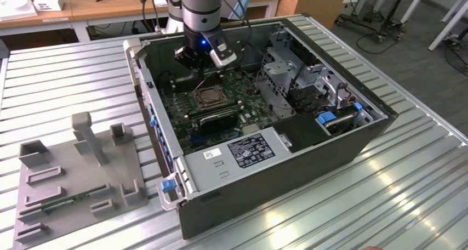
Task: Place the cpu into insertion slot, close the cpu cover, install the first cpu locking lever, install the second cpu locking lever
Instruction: 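Install the first cpu locking lever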
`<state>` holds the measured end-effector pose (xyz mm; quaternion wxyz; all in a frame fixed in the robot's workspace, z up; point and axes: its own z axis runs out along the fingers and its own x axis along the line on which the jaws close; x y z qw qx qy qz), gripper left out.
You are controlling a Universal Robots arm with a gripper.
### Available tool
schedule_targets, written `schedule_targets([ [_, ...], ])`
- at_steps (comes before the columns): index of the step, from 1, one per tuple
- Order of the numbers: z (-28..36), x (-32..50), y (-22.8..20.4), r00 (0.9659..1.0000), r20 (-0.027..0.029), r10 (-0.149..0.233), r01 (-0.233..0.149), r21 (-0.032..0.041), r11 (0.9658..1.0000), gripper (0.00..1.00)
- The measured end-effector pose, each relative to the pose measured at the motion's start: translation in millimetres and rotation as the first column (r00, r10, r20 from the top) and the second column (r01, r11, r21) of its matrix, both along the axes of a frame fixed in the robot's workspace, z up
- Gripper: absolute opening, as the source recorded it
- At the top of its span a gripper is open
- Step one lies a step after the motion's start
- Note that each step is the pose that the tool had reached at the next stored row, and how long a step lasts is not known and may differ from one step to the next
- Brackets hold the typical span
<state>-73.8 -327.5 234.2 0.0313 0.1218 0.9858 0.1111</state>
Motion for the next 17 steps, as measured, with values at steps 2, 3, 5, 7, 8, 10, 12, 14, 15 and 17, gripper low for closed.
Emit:
schedule_targets([
  [2, 0.0, 0.0, 0.0, 1.0, 0.0, 0.0, 0.0, 0.0, 1.0, 0.11],
  [3, -0.1, 0.0, 0.0, 1.0, 0.0, 0.0, 0.0, 0.0007, 1.0, 0.11],
  [5, -1.0, 0.3, 0.0, 1.0, 0.0002, 0.0, 0.0, 0.0035, 1.0, 0.11],
  [7, -2.2, 1.2, 0.0, 1.0, 0.0001, 0.0, 0.0, 0.0059, 1.0, 0.11],
  [8, -2.7, 1.7, 0.0, 1.0, 0.0, 0.0, 0.0, 0.0068, 1.0, 0.11],
  [10, -3.6, 2.6, 0.0, 1.0, 0.0, 0.0, 0.0, 0.0086, 1.0, 0.11],
  [12, -4.5, 3.1, 0.0, 1.0, -0.0001, 0.0, 0.0, 0.0112, 0.9999, 0.11],
  [14, -5.7, 3.6, 0.0, 1.0, 0.0001, -0.001, 0.001, 0.0141, 0.9999, 0.11],
  [15, -6.3, 3.8, 0.0, 1.0, 0.0, -0.002, 0.002, 0.0151, 0.9999, 0.11],
  [17, -7.5, 4.4, 0.0, 1.0, 0.0, -0.003, 0.003, 0.0169, 0.9999, 0.11],
])
